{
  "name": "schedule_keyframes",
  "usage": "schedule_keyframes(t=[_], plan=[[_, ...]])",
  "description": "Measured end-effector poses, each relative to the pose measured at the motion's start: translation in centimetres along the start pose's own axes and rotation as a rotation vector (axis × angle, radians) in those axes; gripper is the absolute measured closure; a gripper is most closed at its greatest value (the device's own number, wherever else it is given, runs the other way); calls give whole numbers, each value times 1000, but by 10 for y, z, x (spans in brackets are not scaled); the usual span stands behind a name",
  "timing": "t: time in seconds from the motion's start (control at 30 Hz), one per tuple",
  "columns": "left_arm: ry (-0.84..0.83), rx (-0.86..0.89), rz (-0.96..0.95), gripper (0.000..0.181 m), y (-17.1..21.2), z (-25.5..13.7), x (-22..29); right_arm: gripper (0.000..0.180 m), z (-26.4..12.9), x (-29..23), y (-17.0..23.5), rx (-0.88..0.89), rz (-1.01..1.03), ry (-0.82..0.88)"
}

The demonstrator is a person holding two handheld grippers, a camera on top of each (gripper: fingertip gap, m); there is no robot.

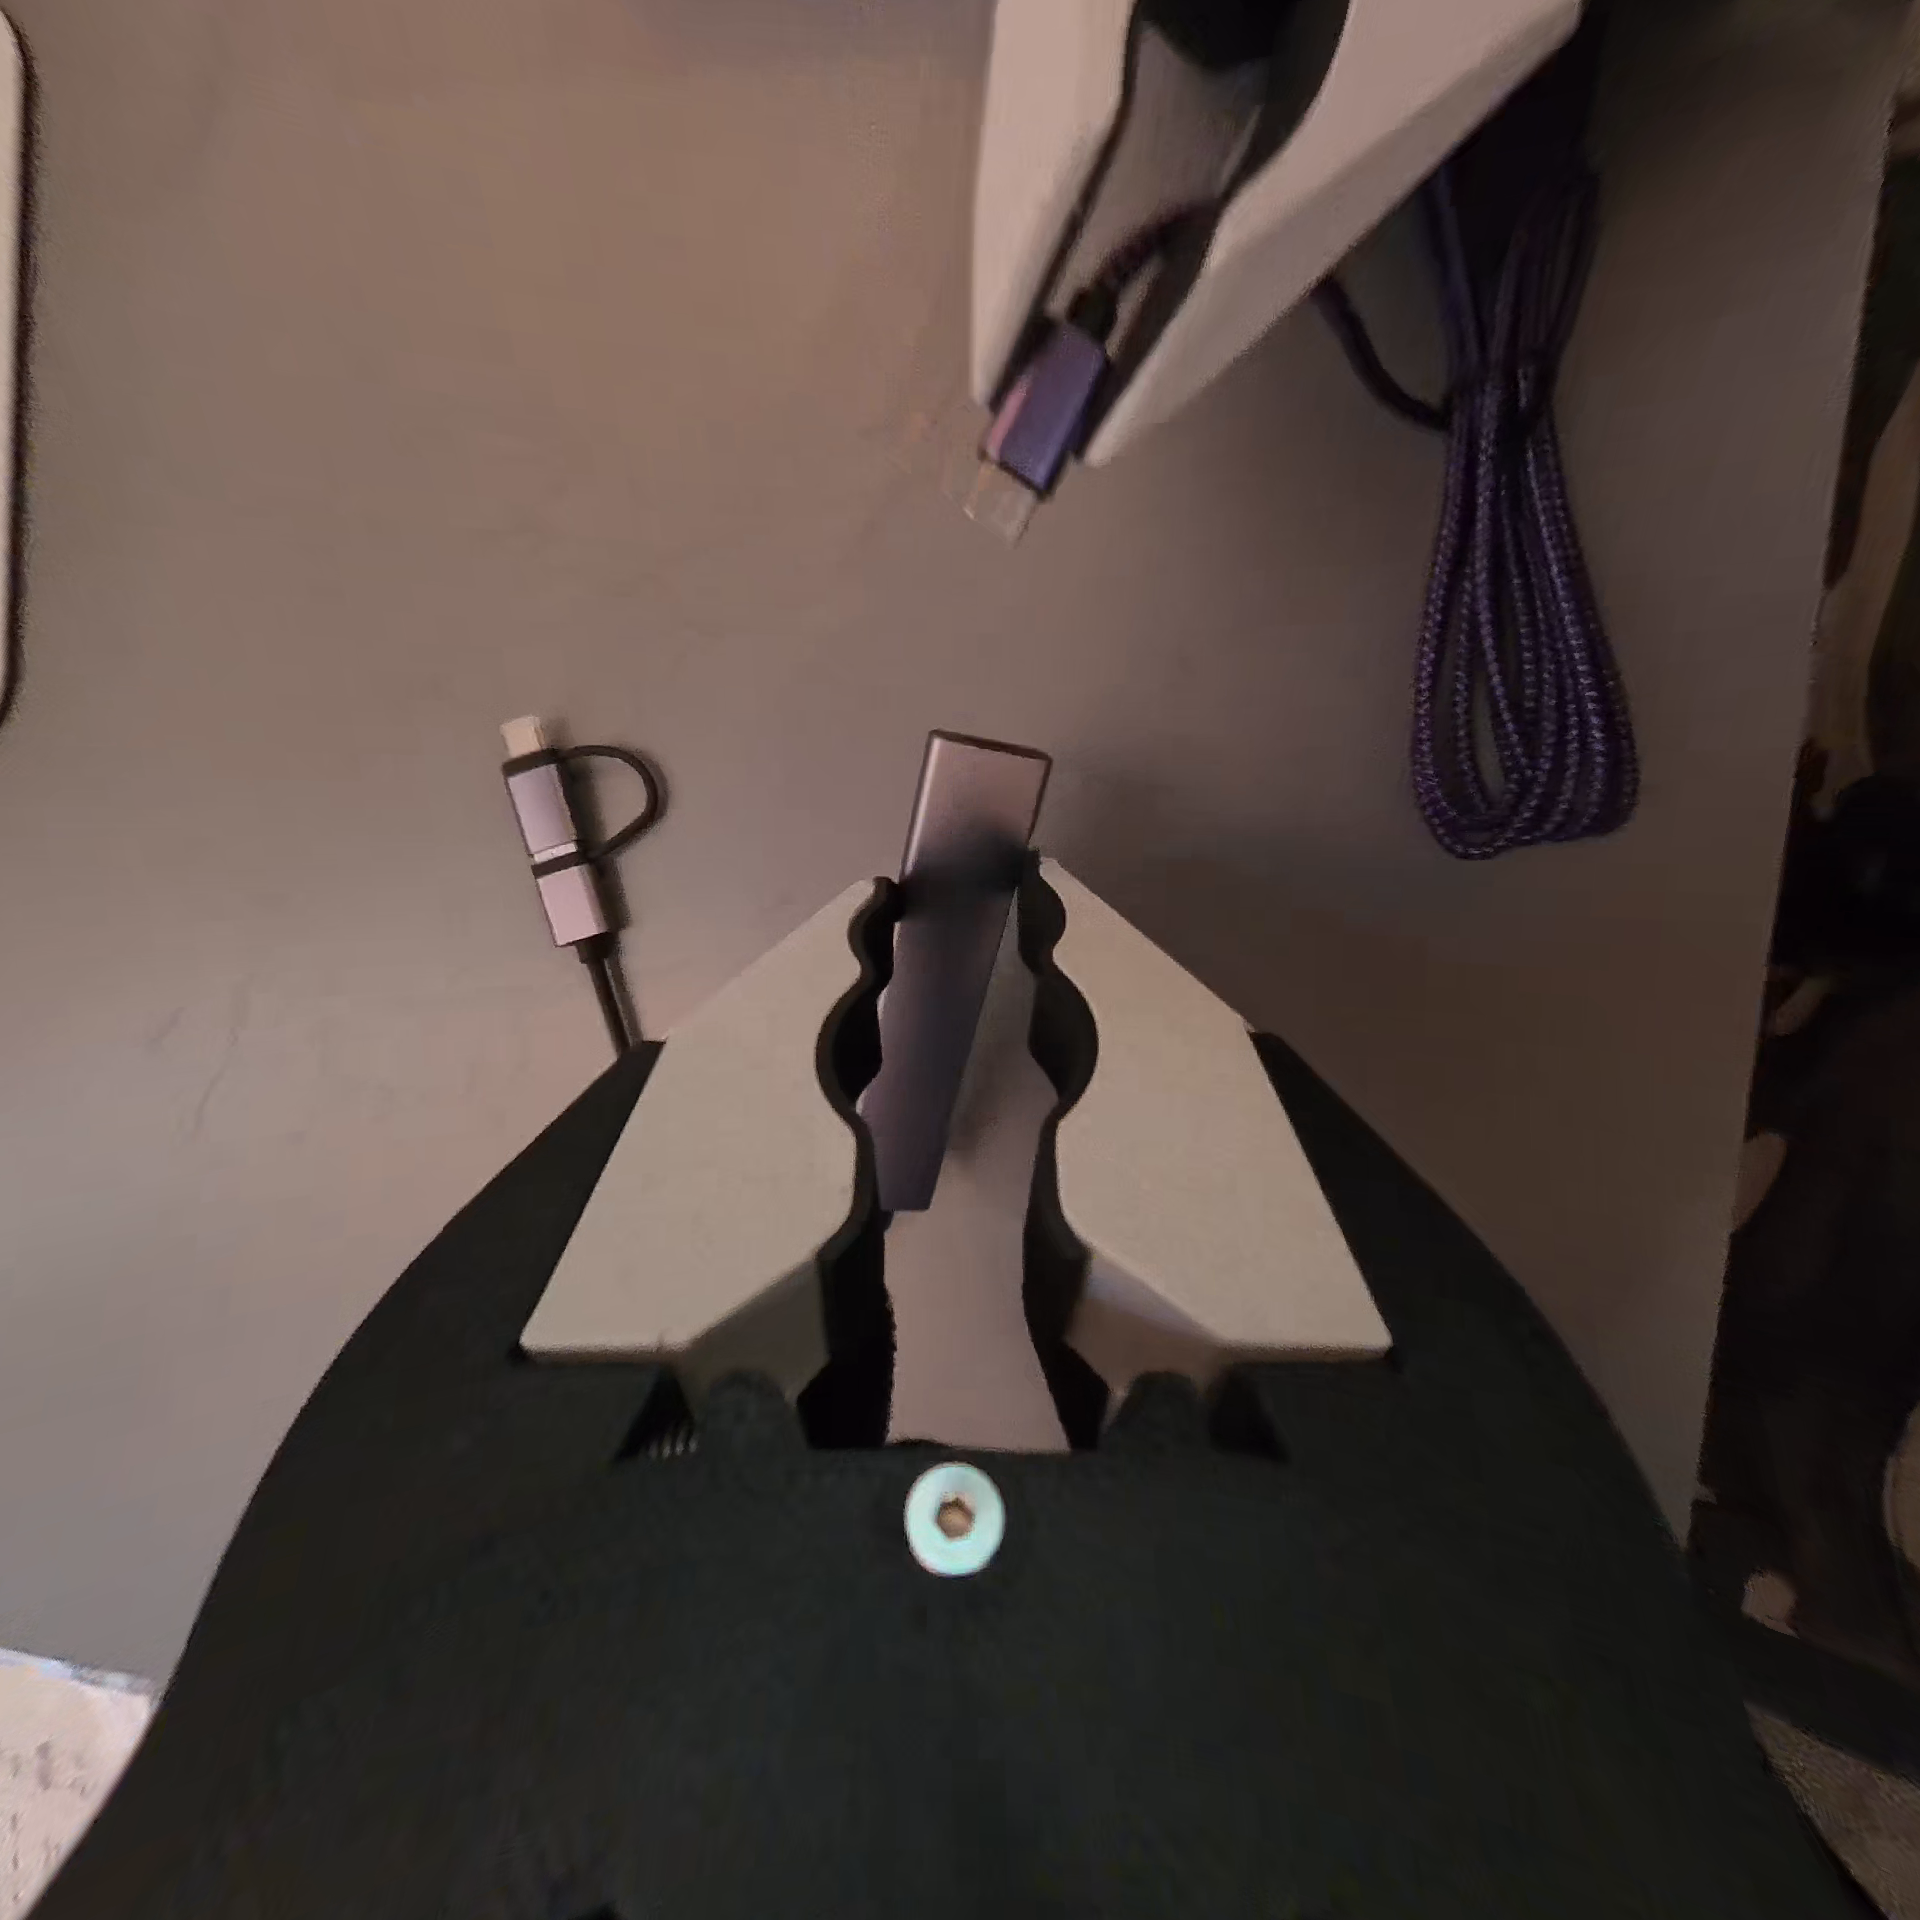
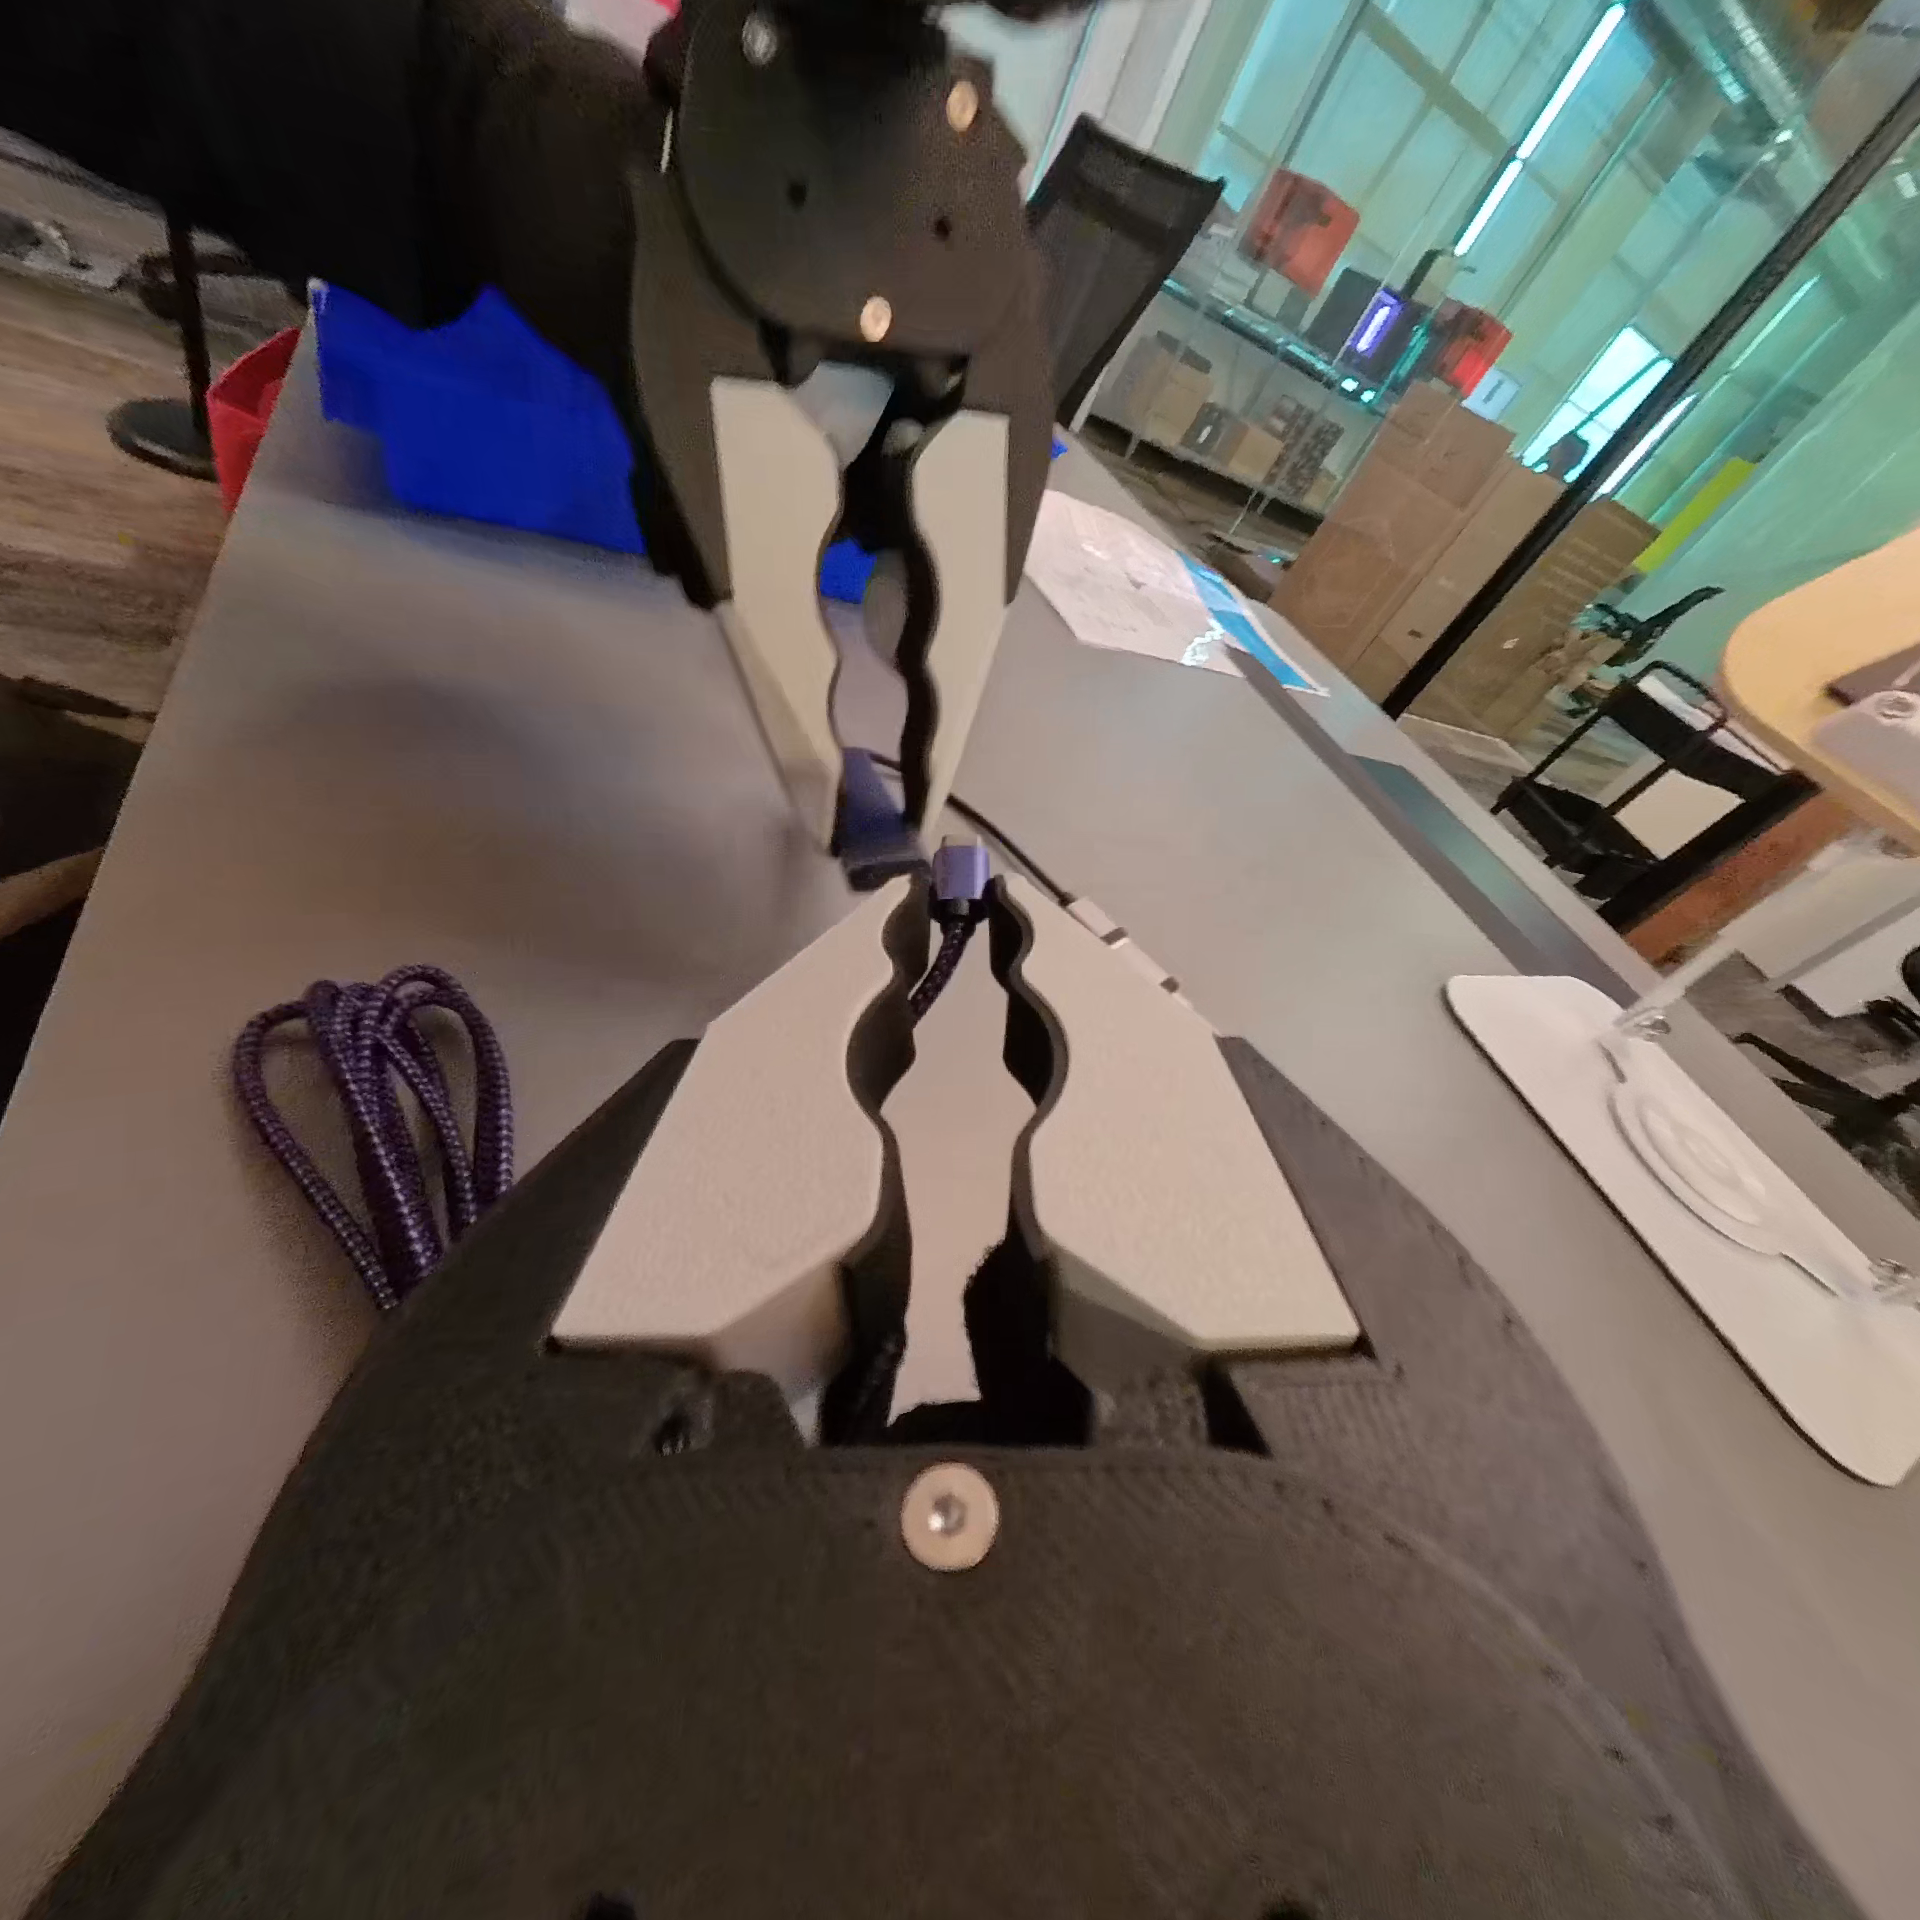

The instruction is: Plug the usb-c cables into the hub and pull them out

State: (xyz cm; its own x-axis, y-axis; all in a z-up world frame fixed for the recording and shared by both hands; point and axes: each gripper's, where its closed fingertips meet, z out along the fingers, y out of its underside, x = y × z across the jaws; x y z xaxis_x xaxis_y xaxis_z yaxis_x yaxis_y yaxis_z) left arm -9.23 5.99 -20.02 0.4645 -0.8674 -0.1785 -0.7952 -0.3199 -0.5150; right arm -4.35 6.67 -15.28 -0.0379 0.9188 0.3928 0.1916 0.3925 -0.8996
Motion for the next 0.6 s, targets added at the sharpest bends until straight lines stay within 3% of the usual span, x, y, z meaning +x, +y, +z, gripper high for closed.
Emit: schedule_keyframes(t=[0.6], plan=[[-6, -13, 53, 160, -11, -2, 7, 171, 12, -17, 16, -90, -28, -75]])
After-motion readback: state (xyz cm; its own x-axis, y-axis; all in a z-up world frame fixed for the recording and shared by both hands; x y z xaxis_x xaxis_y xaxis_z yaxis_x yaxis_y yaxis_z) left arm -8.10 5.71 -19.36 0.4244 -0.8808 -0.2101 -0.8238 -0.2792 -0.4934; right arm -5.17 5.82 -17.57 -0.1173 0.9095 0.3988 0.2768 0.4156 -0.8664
